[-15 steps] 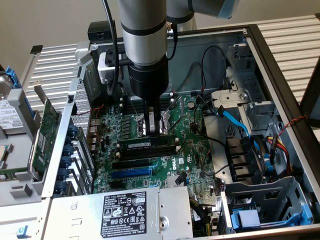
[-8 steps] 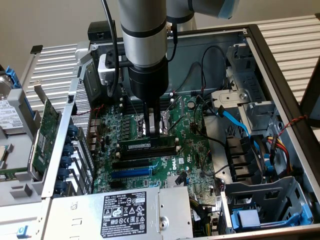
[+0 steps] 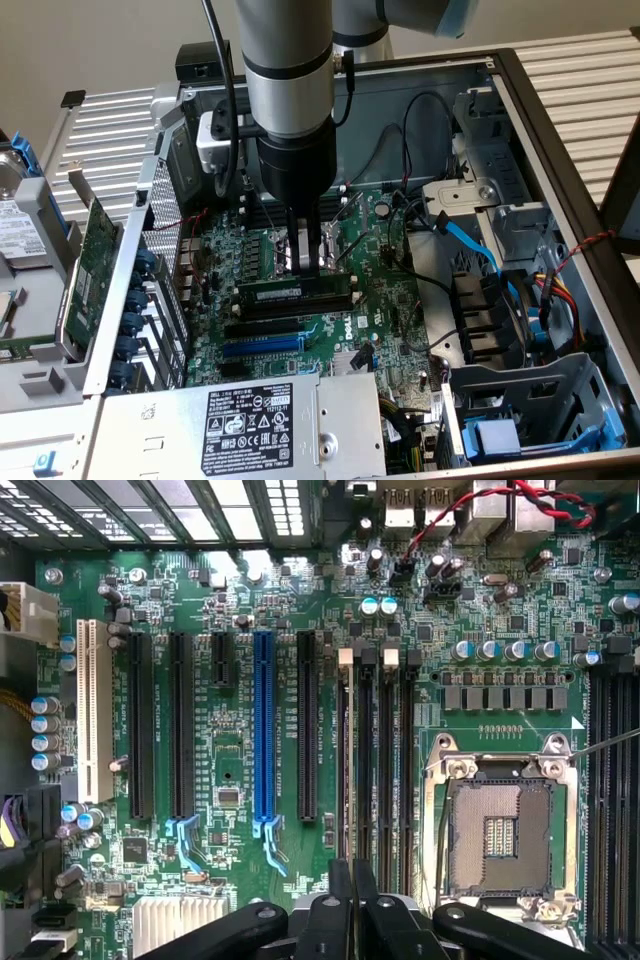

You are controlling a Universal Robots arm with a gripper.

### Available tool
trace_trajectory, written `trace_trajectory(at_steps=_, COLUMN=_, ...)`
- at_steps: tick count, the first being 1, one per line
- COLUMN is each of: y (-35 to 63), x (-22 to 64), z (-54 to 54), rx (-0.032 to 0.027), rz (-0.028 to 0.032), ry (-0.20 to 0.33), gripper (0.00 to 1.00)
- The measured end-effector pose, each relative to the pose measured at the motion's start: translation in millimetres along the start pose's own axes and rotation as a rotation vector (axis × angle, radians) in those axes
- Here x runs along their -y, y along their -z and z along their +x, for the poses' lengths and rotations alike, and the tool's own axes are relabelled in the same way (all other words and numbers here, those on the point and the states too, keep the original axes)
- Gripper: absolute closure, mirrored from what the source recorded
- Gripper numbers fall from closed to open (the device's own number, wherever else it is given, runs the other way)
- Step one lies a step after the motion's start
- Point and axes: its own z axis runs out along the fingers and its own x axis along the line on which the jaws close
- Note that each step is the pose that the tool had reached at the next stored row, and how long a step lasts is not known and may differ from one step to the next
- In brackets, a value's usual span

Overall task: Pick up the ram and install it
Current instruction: 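Insert the ram into the slot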

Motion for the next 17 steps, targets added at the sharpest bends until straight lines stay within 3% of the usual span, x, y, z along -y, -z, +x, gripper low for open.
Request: trace_trajectory(at_steps=17, y=-0.2, x=0.0, z=1.8, rx=-0.0003, rz=0.0011, ry=0.000, gripper=0.87)
